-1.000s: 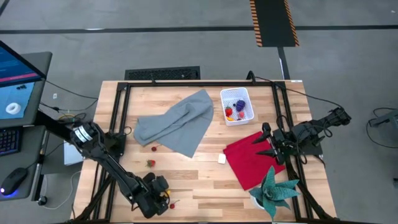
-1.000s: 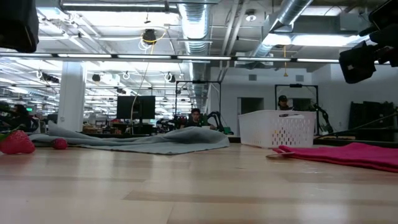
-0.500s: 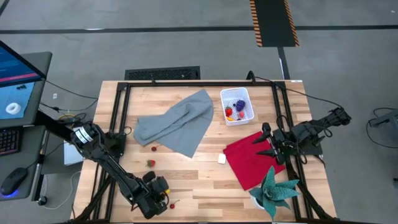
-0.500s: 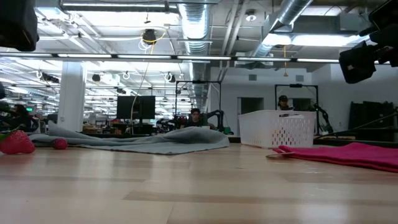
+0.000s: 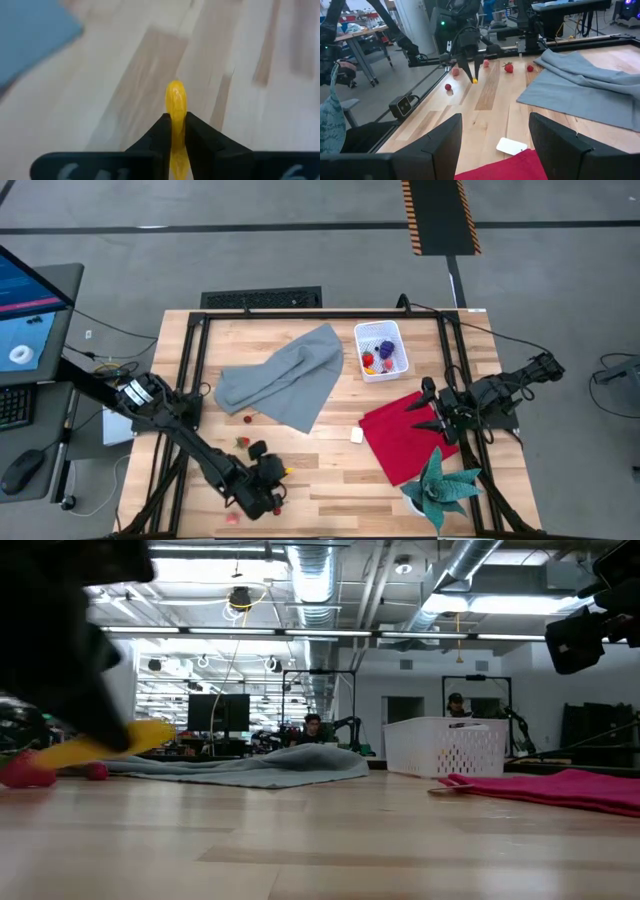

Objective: Pick and placing Produce into tupperware
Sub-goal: Put the yellow corn into the white bin

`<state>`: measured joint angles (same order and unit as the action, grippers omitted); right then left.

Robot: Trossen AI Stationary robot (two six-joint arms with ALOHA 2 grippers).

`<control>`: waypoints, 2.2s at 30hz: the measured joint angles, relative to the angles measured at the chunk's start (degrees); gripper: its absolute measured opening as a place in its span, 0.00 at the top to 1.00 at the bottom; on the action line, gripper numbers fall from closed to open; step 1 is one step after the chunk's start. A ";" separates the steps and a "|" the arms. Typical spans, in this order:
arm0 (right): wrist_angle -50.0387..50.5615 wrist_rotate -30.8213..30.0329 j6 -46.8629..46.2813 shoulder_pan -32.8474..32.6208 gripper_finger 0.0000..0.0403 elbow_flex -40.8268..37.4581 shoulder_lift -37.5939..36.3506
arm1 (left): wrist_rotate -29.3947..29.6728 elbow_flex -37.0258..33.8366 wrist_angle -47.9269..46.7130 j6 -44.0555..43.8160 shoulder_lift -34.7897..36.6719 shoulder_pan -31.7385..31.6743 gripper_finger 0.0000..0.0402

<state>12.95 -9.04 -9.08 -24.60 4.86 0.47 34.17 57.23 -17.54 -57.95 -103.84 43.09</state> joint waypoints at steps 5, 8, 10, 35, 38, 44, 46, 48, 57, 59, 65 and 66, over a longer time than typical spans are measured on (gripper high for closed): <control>0.01 0.00 0.00 -0.01 0.37 0.00 -0.02 | 0.25 0.03 7.19 10.57 0.01 -4.15 0.90; 0.00 0.00 0.00 0.00 0.37 0.00 -0.01 | -1.42 0.04 10.95 16.39 0.01 -7.58 0.90; 0.01 0.01 0.00 -0.01 0.37 0.00 -0.01 | -2.59 0.04 14.37 20.06 0.01 -10.01 0.89; 0.00 0.00 0.00 0.00 0.37 0.00 -0.01 | -36.60 0.11 58.68 38.58 0.12 -36.65 0.89; 0.00 0.00 0.00 0.00 0.37 0.00 0.00 | -41.21 0.11 64.36 35.91 0.14 -37.56 0.89; -0.02 0.00 0.00 0.00 0.37 0.00 -0.02 | -41.82 0.15 74.44 26.71 0.18 -36.73 0.89; 0.00 0.00 0.00 0.00 0.37 0.00 0.00 | -38.74 0.15 74.68 23.60 0.18 -36.40 0.89; -0.02 0.00 0.00 0.00 0.37 0.00 -0.02 | -35.37 0.15 74.41 21.37 0.18 -36.35 0.89; 0.00 0.00 0.00 0.00 0.37 0.00 0.00 | -34.78 0.13 66.14 38.72 0.14 -36.97 0.89; -0.01 0.00 0.00 0.00 0.37 0.00 -0.02 | -33.72 0.15 64.46 44.07 0.14 -36.94 0.89; 0.00 0.00 0.00 0.00 0.37 0.00 -0.02 | -27.80 0.15 58.50 60.59 0.14 -36.72 0.89; -0.01 0.00 0.00 -0.02 0.37 0.00 -0.02 | -26.20 0.15 58.15 62.12 0.14 -36.72 0.89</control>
<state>12.94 -9.04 -9.08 -24.62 4.86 0.45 7.97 57.39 40.61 4.18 -103.70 6.37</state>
